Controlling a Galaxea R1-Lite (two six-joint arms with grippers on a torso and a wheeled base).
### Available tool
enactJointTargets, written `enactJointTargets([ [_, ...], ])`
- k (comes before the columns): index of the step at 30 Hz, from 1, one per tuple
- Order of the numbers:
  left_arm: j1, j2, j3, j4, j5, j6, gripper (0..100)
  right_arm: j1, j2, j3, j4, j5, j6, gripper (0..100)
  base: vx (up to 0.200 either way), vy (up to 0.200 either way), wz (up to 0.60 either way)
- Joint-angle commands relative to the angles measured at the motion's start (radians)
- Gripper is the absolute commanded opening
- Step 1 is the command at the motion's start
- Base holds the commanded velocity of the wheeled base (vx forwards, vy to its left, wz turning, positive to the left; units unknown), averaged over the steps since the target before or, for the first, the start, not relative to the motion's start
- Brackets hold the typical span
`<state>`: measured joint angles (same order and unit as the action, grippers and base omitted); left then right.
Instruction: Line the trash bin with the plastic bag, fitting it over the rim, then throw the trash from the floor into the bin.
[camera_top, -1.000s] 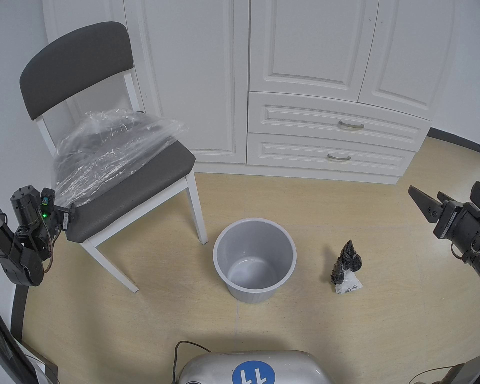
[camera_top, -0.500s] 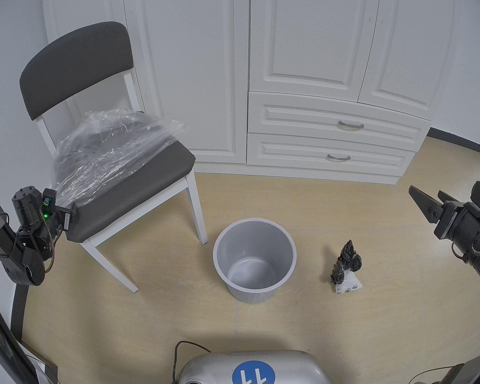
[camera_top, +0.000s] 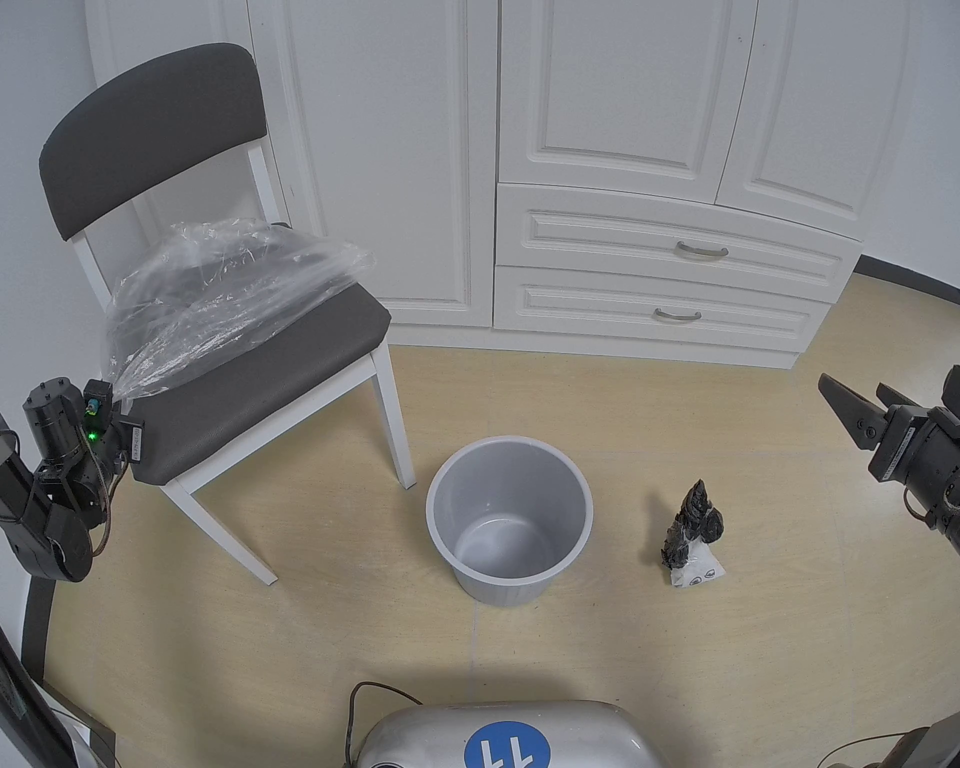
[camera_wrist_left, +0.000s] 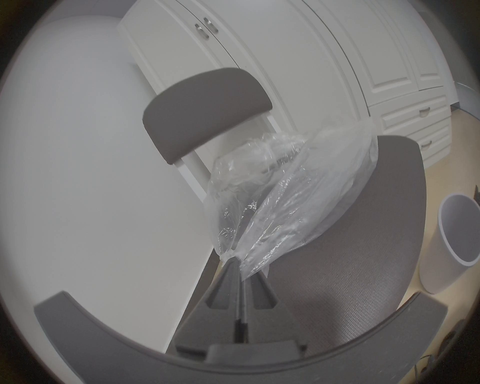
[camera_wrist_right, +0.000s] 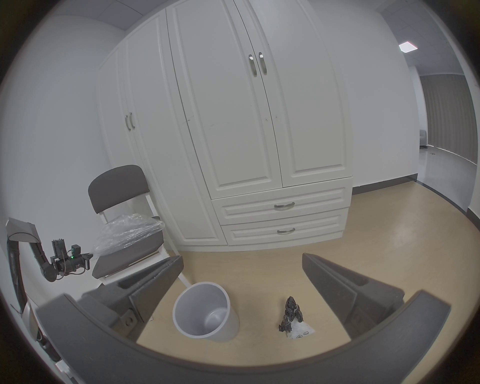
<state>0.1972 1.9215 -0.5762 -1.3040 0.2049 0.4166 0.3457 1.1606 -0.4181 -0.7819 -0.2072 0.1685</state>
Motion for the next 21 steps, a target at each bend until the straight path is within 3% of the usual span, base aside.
enactJointTargets([
  [1, -0.013, -0.018, 0.048, -0.061, 0.001, -0.001, 0, 0.001, -0.001, 0.009, 0.0, 0.0, -0.001, 100, 0.0, 0.0, 0.0],
  [10, -0.081, -0.042, 0.118, -0.193, -0.001, -0.001, 0, 0.001, 0.002, 0.035, 0.0, 0.002, -0.027, 100, 0.0, 0.0, 0.0],
  [14, -0.11, -0.053, 0.105, -0.196, -0.013, -0.001, 0, 0.055, 0.013, 0.044, -0.002, -0.006, -0.035, 100, 0.0, 0.0, 0.0],
  [21, -0.171, -0.118, 0.068, -0.192, -0.096, -0.025, 0, 0.164, 0.099, 0.045, -0.103, -0.155, -0.027, 100, 0.0, 0.0, 0.0],
])
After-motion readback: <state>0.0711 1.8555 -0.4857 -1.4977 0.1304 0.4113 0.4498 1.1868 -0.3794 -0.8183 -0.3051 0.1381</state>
